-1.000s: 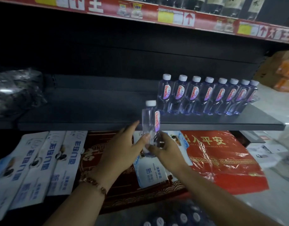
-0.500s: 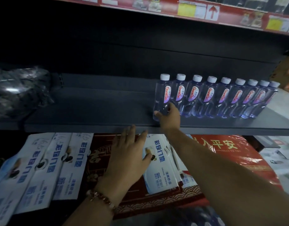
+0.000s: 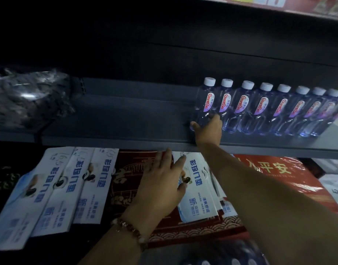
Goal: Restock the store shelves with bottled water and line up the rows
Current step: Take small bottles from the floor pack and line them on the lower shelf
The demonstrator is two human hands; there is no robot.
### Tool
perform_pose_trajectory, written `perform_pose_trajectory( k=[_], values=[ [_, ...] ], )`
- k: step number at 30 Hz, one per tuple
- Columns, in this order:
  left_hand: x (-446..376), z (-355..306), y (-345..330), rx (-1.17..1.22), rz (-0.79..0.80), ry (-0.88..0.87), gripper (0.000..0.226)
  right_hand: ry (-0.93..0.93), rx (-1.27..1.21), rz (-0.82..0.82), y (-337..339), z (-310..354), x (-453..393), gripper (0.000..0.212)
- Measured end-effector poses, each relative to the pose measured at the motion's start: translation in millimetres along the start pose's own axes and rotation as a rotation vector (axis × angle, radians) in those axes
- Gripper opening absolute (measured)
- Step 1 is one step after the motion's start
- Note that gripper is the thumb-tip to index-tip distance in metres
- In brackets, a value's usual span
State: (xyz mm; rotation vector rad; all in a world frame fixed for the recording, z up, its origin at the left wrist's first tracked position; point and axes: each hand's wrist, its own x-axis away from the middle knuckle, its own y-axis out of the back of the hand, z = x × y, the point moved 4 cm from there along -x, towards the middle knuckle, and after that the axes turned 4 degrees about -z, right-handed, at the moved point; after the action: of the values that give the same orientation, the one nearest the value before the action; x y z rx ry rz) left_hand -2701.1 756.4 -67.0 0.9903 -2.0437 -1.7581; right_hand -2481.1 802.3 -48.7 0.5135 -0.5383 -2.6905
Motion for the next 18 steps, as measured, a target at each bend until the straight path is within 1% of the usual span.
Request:
perform_pose_trajectory(
  k=[2,4,5,6,8,10,12,14,16,18],
  values=[
    [3,-5,-5,0.010,0.004,-0.030,0.071,0.023,-0.041,0.062,10,-4,6,0.060],
    [7,-12,-12,0.010,0.028,-0.054,0.071,0.103,-0.051,0.122,29,-11,22,0.056],
    [10,-16,-17,0.004,0.045,-0.072,0.071,0.162,-0.013,0.160,42,-17,33,0.053],
    [14,-21,-23,-0.005,0.066,-0.095,0.072,0.239,0.059,0.203,55,-26,46,0.050],
    [23,-32,-39,-0.008,0.121,-0.139,0.071,0.415,0.283,0.317,82,-49,75,0.049],
    [36,-46,-62,0.020,0.215,-0.185,0.068,0.514,0.501,0.464,108,-85,106,0.054],
    [54,-62,-92,-0.012,0.323,-0.256,0.065,0.471,0.640,0.601,128,-128,135,0.058],
    [76,-76,-121,-0.080,0.378,-0.349,0.063,0.388,0.727,0.738,142,-174,164,0.064],
    [92,-78,-153,-0.163,0.410,-0.375,0.066,0.306,0.823,0.845,150,-215,189,0.063],
    [102,-78,-184,-0.166,0.428,-0.378,0.064,0.240,0.902,0.898,155,-252,209,0.064]
  ],
)
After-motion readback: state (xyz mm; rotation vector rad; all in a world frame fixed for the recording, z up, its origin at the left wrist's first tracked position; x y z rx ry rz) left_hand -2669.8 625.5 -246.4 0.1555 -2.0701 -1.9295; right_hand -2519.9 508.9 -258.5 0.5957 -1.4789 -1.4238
